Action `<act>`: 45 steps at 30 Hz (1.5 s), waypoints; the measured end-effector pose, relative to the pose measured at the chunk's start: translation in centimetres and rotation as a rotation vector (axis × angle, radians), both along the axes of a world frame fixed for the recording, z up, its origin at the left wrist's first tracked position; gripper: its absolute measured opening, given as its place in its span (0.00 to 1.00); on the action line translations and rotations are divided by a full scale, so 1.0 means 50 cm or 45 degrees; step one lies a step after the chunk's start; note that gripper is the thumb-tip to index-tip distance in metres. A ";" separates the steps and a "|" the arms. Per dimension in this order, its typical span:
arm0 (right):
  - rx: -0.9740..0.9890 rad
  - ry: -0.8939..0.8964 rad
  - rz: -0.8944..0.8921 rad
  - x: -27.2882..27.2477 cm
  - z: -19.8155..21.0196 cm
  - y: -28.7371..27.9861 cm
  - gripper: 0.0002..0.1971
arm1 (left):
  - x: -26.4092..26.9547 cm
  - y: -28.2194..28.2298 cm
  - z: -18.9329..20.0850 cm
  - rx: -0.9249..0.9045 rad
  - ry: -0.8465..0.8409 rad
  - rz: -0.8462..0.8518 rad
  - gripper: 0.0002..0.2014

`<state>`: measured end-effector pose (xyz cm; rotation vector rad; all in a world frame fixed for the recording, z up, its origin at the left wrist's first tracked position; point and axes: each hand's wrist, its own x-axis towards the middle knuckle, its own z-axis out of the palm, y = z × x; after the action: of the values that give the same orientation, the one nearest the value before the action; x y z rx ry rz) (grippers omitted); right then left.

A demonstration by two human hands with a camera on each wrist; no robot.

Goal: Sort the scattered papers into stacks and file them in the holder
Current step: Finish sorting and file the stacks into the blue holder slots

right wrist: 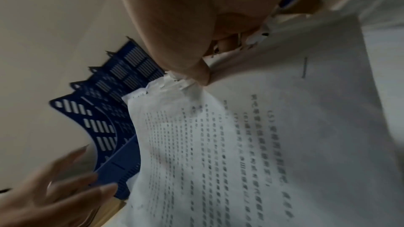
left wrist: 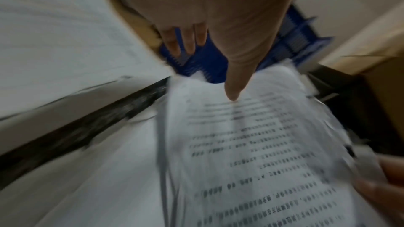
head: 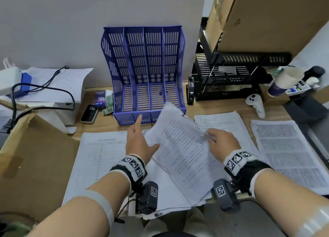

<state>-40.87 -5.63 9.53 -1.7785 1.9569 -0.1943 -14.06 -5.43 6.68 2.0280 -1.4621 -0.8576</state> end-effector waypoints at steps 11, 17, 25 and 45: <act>0.199 -0.118 -0.238 -0.022 -0.016 0.007 0.13 | 0.016 -0.043 -0.015 0.560 -0.027 0.033 0.25; 0.347 -0.254 -0.325 -0.029 -0.075 0.069 0.07 | 0.020 0.045 -0.105 0.767 0.372 0.171 0.30; 0.472 -0.314 -0.340 0.003 -0.101 0.101 0.07 | 0.013 0.050 -0.119 0.566 0.292 0.175 0.21; 0.525 -0.260 -0.236 0.019 -0.143 0.102 0.10 | -0.010 0.014 -0.119 0.353 -0.050 -0.029 0.16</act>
<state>-39.92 -0.52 2.38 -1.2663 1.8525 -0.0274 -14.58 -4.72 0.71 2.2420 -1.4564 -1.0874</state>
